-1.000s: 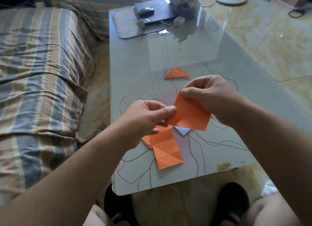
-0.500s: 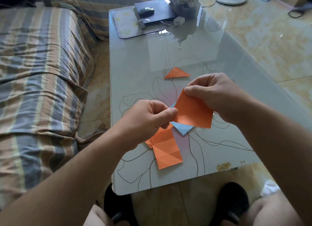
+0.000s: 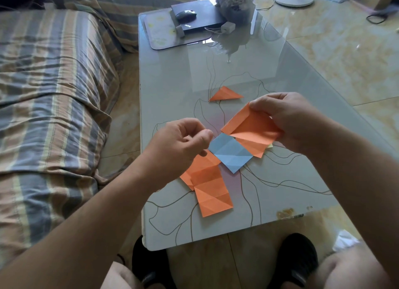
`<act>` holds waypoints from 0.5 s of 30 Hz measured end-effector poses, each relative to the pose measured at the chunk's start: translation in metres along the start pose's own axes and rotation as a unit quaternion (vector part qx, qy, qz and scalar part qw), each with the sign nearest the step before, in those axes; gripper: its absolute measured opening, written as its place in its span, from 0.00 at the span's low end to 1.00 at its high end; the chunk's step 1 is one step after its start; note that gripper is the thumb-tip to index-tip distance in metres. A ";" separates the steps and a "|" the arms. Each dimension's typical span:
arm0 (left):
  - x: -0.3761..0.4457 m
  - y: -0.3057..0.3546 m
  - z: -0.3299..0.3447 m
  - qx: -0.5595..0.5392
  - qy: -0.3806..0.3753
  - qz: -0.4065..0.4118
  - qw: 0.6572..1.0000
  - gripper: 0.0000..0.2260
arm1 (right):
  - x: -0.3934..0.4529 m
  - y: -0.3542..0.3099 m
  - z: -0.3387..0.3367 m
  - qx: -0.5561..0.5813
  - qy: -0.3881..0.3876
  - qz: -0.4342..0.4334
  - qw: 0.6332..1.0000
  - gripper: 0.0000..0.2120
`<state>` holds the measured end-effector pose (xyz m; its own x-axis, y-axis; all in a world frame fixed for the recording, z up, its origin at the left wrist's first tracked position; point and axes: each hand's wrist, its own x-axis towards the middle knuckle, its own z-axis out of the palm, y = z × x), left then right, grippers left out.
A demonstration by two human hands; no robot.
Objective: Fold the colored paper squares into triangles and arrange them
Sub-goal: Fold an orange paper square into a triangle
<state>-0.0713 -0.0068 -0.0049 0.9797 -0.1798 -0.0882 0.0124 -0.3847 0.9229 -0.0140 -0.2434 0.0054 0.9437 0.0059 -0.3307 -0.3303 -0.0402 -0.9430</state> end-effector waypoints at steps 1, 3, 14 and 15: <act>0.001 0.001 0.000 -0.018 0.012 -0.010 1.000 0.13 | 0.000 0.001 -0.001 0.002 -0.008 0.004 1.000 0.04; 0.003 0.004 0.003 -0.049 0.027 -0.042 0.998 0.14 | -0.003 0.003 0.003 -0.008 -0.039 0.003 0.999 0.04; 0.006 0.005 0.011 -0.092 -0.003 -0.122 0.988 0.06 | -0.011 0.006 0.017 -0.024 -0.087 0.008 0.996 0.05; 0.007 0.004 0.010 -0.095 0.010 -0.122 0.988 0.06 | -0.012 0.005 0.017 -0.033 -0.091 0.015 0.995 0.05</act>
<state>-0.0668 -0.0187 -0.0052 0.9471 -0.0834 -0.3099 0.2831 -0.2377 0.9292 -0.0275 -0.2268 0.0037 0.9123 0.1847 -0.3656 -0.3508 -0.1083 -0.9302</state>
